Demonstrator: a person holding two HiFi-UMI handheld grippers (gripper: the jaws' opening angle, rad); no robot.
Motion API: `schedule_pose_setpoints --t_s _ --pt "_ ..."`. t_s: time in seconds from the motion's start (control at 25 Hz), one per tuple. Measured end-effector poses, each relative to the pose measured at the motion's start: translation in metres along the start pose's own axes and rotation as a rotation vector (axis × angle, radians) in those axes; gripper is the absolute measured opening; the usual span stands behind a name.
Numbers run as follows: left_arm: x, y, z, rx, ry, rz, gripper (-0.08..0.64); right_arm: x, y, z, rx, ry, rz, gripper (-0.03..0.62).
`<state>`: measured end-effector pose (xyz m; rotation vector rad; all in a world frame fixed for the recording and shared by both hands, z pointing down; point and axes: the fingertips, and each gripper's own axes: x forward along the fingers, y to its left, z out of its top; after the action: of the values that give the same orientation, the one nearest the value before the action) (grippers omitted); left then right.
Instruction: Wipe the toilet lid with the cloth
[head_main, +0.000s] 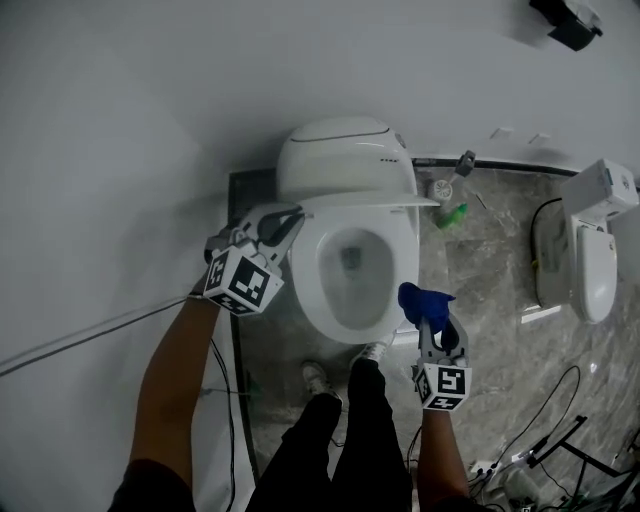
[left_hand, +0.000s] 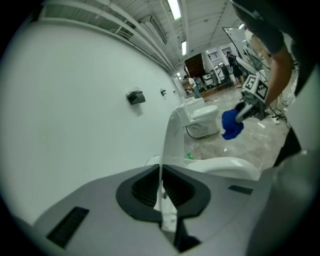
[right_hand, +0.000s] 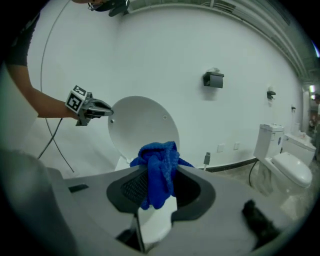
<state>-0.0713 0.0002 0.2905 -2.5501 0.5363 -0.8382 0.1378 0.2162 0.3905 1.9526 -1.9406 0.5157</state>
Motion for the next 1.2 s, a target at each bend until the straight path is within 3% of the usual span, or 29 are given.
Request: schedule_pose_setpoints --t_s 0.28,0.52,0.64,0.92,1.08,1.2 --pt "-0.028 -0.077 -0.015 0.079 0.012 -0.042 0.031 -0.037 -0.047 -0.002 -0.018 0.026 -0.141 0.115" --pt "-0.038 -0.152 -0.045 0.308 0.074 -0.074 0.031 -0.042 -0.024 -0.031 -0.043 0.071 -0.139 0.115" --pt "-0.04 -0.191 -0.063 0.371 0.109 -0.073 0.031 -0.043 -0.016 -0.032 -0.063 0.058 -0.141 0.115" --pt "-0.029 -0.283 -0.121 0.434 0.216 -0.253 0.058 -0.03 -0.004 -0.018 -0.103 0.026 -0.126 0.115" --pt "-0.018 -0.326 -0.156 0.493 0.305 -0.393 0.074 -0.017 0.01 -0.019 -0.096 0.021 -0.096 0.115" --pt "-0.007 -0.341 -0.169 0.489 0.329 -0.413 0.081 -0.01 0.021 -0.022 -0.081 0.02 -0.076 0.115"
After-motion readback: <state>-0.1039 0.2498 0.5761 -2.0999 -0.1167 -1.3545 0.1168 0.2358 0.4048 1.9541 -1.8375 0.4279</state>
